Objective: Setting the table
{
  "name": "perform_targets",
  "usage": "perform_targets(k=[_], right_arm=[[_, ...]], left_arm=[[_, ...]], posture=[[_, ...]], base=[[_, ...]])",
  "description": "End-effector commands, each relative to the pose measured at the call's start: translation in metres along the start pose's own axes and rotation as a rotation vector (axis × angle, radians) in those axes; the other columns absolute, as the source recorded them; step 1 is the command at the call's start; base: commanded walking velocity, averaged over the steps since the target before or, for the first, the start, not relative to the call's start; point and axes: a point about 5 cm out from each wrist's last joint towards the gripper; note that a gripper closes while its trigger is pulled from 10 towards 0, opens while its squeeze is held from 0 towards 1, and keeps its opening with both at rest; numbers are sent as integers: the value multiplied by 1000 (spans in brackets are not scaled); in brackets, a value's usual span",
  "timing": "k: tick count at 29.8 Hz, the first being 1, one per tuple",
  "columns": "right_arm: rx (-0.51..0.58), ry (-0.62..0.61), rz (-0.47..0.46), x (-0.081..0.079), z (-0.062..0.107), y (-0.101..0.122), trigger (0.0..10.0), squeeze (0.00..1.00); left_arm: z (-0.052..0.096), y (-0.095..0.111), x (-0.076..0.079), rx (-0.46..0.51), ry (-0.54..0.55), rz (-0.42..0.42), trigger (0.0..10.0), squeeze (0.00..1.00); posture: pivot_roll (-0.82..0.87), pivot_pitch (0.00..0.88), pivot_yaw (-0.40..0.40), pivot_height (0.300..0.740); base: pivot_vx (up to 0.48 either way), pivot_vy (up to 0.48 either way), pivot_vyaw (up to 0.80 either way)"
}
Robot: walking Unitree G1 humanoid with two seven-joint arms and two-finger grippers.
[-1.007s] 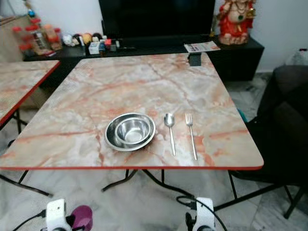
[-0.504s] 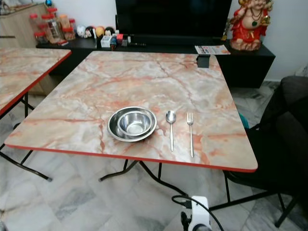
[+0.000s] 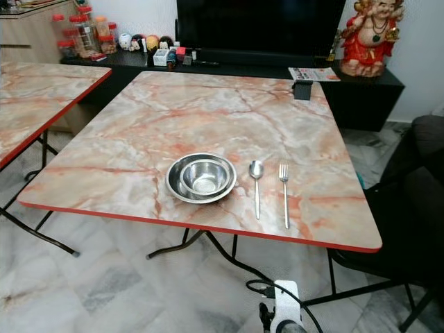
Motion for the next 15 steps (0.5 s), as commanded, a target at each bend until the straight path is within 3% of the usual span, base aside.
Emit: perform_targets(k=[1, 5, 8, 12, 14, 15], right_arm=[[9, -7, -10, 2, 0, 3, 10000, 0], [3, -9, -17, 1, 0, 1, 10000, 0], [5, -10, -33, -1, 0, -1, 10000, 0], [4, -12, -43, -1, 0, -2, 10000, 0], [1, -16, -42, 2, 1, -2, 10000, 0], [1, -18, -41, 4, 1, -2, 10000, 0]], left_arm=[[-4, 2, 21, -93, -104, 70, 10000, 0], [-13, 2, 51, -244, -224, 202, 10000, 0], [-16, -2, 70, -376, -298, 193, 10000, 0], [-15, -3, 85, -478, -381, 207, 10000, 0], [-11, -9, 95, -610, -461, 151, 10000, 0], [-9, -10, 98, -626, -497, 125, 10000, 0]], posture=[[11, 0, 6, 709], [-5, 0, 24, 709], [-13, 0, 36, 709], [-15, 0, 35, 709], [-12, 0, 32, 709], [-15, 0, 31, 709]], base=[[0, 0, 0], [0, 0, 0], [0, 0, 0], [0, 0, 0], [0, 0, 0], [0, 0, 0]])
Point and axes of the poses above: a point about 5 cm out from each wrist's last joint towards the gripper, its own z axis pointing back from the gripper into the wrist, its own y axis along the axis of the wrist's last joint, x = y × z, and after that the axes turned 10 degrees about -z, right-handed
